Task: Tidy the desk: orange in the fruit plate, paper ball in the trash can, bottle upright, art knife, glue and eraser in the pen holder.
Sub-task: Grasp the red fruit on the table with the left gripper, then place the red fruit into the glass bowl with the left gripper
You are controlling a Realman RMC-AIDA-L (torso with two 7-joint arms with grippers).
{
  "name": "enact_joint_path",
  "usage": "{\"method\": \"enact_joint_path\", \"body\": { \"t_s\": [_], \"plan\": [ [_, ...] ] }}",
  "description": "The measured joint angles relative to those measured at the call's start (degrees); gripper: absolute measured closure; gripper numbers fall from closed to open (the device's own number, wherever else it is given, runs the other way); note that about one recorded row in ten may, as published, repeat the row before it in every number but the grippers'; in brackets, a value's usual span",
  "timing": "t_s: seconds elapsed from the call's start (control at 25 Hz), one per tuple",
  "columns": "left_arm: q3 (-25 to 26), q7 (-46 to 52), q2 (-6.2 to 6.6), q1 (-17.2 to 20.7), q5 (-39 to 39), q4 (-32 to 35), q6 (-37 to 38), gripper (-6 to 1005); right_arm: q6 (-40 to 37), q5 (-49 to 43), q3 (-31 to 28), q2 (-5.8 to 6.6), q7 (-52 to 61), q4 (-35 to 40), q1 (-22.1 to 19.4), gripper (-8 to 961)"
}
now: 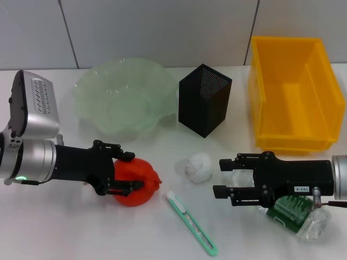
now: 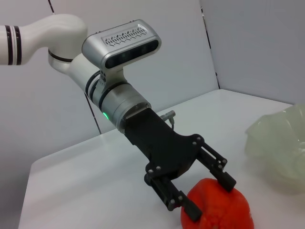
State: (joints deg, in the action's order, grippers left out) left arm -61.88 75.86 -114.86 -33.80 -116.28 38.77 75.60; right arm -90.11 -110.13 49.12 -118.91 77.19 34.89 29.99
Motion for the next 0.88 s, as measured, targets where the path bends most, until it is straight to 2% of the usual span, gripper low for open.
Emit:
{"method": "enact_joint_path", "body": {
  "t_s": [0.28,0.52,0.6,0.72,0.8,0.88],
  "plan": [
    [0.1,0.7,-0.92,0.4,-1.2,0.5,-0.2,348,-0.4,0.0,0.0,0.09,0.0,0.2,0.0,245],
    [1.6,0.7,-1.41,0.7,-0.9,0.9,1.1,610,-0.5,0.0,0.0,0.09,0.0,0.0,-0.3,245],
    [4.0,0.8,-1.90,0.7,-0.9,1.6,2.8,670,-0.5,0.0,0.0,0.09,0.0,0.0,-0.3,245],
    [11.1,0.9,-2.78,0.6,-0.4,3.7,8.1,760,-0.5,0.0,0.0,0.09,0.0,-0.1,-0.4,244],
    [16.3,0.9,-3.19,0.4,1.9,4.2,10.9,777,-0.6,0.0,0.0,0.05,0.0,-0.2,-0.5,244],
    [18.3,0.8,-3.23,0.2,5.4,3.4,11.0,793,-0.6,0.0,0.0,0.04,0.1,-0.3,-0.5,244]
  ]
}}
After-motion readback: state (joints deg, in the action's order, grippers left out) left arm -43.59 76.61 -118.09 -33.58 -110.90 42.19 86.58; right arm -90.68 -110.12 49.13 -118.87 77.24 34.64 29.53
